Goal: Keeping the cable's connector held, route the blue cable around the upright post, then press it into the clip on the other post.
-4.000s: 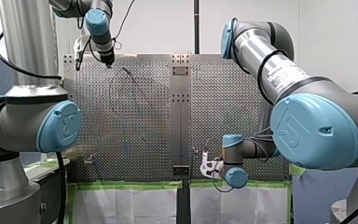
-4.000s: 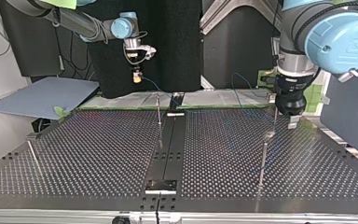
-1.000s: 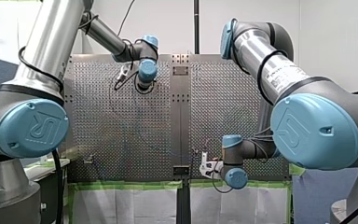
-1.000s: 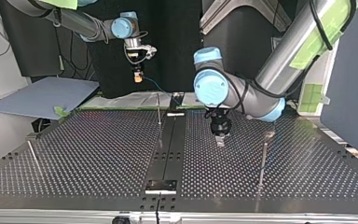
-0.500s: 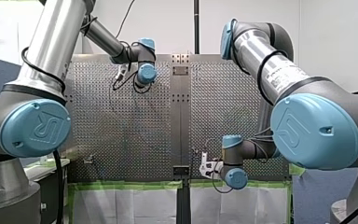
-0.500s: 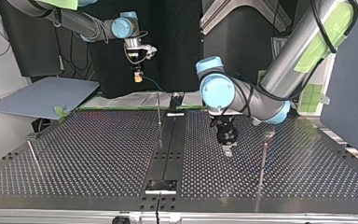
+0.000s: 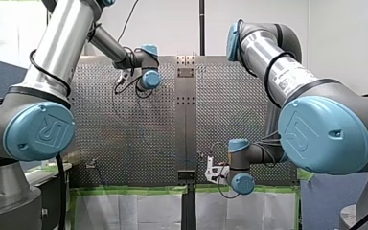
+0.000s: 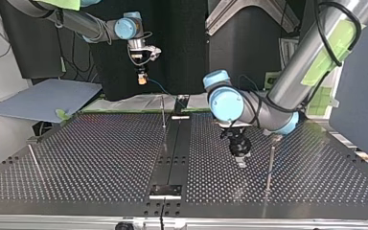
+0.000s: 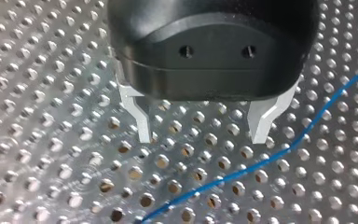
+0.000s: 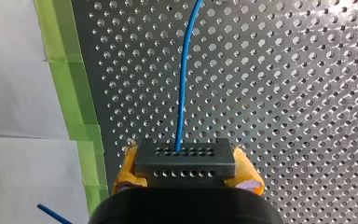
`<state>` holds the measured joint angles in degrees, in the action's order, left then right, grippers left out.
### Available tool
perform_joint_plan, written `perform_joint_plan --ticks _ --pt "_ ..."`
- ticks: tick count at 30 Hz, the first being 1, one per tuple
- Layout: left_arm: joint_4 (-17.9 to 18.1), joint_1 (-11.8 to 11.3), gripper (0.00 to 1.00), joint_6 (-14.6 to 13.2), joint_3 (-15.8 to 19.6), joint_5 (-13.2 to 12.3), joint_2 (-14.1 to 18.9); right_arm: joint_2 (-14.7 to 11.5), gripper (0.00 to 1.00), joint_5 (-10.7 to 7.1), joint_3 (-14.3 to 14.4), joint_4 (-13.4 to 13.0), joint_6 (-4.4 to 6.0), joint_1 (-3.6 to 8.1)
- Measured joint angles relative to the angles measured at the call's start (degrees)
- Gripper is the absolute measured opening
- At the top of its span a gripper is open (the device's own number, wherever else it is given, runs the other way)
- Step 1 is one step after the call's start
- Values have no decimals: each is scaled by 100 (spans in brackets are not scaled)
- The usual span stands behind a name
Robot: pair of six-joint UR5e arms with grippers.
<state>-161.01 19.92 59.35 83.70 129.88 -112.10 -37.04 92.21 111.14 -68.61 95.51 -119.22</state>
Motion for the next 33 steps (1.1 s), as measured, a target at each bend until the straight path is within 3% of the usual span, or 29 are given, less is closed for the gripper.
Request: perform_joint_plan --ticks 21,33 --pt "2 -14 100 -12 -5 129 -438 8 0 0 0 18 -4 1" --pt "-104 124 100 -115 -5 306 -998 16 0 3 1 22 -4 1"
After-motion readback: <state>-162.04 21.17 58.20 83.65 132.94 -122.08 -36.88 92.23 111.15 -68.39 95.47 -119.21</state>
